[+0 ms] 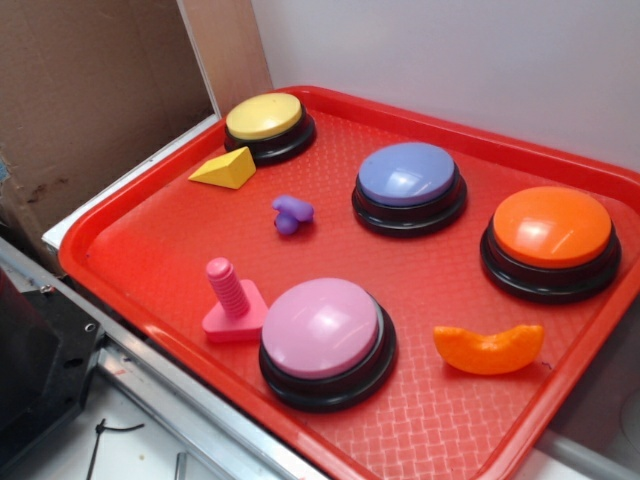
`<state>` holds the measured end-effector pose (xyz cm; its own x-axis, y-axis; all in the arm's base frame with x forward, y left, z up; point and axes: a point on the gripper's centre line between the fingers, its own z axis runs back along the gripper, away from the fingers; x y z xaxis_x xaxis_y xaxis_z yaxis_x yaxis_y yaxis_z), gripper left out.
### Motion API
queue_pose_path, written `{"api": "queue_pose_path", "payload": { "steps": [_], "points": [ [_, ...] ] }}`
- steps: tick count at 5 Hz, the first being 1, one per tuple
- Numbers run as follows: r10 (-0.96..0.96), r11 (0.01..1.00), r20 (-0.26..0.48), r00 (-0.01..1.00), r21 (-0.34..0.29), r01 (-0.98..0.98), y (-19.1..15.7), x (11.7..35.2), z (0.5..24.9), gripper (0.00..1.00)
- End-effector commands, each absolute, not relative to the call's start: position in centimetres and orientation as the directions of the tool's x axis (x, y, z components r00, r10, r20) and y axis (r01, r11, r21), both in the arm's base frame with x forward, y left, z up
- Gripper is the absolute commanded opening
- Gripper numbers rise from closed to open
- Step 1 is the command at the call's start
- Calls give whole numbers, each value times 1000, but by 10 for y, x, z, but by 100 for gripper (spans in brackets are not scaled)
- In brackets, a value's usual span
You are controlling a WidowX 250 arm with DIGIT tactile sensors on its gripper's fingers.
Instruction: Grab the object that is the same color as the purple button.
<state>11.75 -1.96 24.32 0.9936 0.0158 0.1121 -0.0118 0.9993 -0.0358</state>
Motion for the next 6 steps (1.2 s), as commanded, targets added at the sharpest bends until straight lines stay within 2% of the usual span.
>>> {"api": "queue_pose_path", "payload": {
  "steps": [1,2,3,4,5,6],
  "points": [
    [16,999,112,994,-36,-12,-20,118,243,100],
    [16,999,112,994,-36,-12,-20,118,243,100],
    [-74,997,94,993,11,74,-39,158,232,100],
    [-179,982,122,976,78,171,-56,207,223,100],
    [-233,969,68,970,98,226,-69,256,204,100],
    [-279,952,-52,959,118,284,-66,263,148,100]
  ]
}}
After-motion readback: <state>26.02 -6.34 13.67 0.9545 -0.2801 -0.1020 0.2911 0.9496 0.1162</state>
